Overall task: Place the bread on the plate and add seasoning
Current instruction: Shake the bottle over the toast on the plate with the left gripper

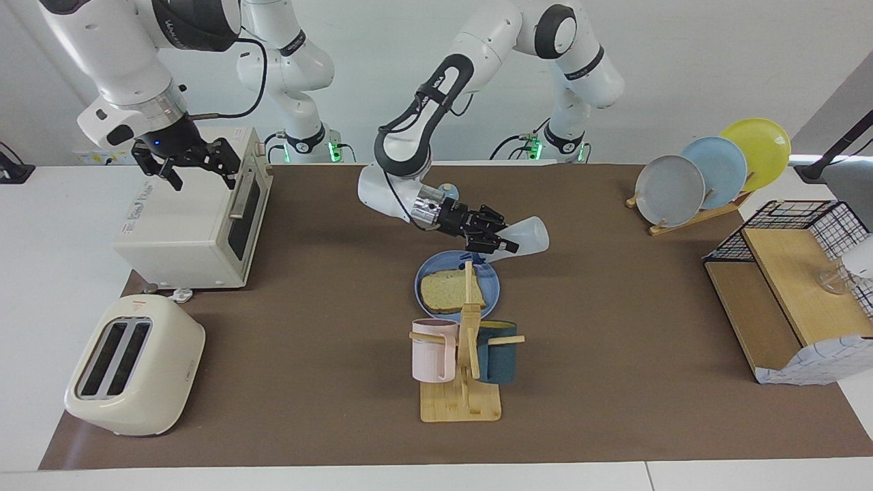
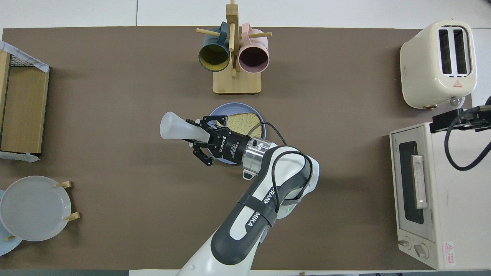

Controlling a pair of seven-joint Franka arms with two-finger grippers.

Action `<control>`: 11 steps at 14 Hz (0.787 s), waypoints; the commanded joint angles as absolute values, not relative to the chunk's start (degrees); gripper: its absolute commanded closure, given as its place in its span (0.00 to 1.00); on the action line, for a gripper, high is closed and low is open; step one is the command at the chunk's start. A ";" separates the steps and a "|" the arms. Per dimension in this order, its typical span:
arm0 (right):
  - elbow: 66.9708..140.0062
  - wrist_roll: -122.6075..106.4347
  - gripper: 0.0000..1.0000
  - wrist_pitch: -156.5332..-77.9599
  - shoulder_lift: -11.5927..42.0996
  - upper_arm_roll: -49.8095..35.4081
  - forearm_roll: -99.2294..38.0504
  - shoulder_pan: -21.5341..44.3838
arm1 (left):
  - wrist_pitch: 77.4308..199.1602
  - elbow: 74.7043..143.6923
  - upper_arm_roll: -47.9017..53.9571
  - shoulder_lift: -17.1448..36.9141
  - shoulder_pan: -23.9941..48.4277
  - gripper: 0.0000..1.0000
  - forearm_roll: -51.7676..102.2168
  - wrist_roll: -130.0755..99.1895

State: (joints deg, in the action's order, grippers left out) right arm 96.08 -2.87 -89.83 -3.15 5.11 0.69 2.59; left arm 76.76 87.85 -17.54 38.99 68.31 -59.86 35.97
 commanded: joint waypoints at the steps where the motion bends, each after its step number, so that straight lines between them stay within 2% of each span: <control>1: 96.15 -4.83 0.00 -90.00 -3.43 4.75 0.70 1.76 | 79.26 86.48 -18.72 41.04 65.75 1.00 -64.41 35.95; 6: 96.15 -4.75 0.00 -89.91 -3.43 4.75 0.70 1.85 | 82.18 86.31 -18.72 42.01 64.07 1.00 -67.24 35.95; 11: 96.33 -4.83 0.00 -89.83 -3.51 4.75 0.70 1.67 | 82.35 85.08 -17.40 42.01 66.70 1.00 -64.08 35.95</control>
State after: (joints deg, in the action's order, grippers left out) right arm 96.08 -2.87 -89.83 -3.15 5.12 0.69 2.57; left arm 82.39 87.24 -17.27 41.08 65.01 -65.83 35.97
